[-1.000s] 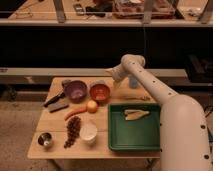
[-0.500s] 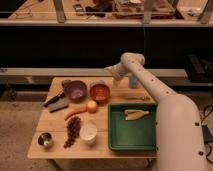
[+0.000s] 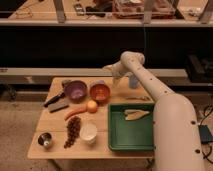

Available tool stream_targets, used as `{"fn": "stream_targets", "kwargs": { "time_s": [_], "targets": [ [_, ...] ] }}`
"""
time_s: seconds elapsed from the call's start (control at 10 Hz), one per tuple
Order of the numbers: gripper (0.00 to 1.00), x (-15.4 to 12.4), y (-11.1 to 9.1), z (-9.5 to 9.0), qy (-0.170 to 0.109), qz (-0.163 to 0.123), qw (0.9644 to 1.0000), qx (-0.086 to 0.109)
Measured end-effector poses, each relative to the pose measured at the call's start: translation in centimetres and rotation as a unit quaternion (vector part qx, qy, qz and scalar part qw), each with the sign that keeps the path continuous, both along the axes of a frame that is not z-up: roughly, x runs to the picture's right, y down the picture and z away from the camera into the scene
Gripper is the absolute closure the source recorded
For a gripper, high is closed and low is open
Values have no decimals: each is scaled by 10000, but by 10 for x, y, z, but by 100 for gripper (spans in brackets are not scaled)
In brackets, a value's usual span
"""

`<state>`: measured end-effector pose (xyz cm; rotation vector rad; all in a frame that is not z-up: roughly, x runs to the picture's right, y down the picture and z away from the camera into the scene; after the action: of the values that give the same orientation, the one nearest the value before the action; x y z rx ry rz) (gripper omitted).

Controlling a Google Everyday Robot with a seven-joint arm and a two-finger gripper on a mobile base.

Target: Wipe table surface with sponge

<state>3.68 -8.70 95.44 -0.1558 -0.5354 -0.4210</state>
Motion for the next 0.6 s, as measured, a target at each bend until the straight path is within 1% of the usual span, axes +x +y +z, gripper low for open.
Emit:
{"fn": "stream_targets", "kwargs": {
  "time_s": [0.1,0.2,0.3,0.4,0.6],
  "targets": [
    [20,2,1,-1,-30,-28,10000,-31],
    [20,1,-2,-4,-56,-166,9998,-37],
    [20,-9,-8,-10,-106,-377,9992,-4],
    [20,-16,-15,-16,-122,-519,9986,2],
    [20,-16,-25,-20,-127,-639,9979,7]
  ]
}}
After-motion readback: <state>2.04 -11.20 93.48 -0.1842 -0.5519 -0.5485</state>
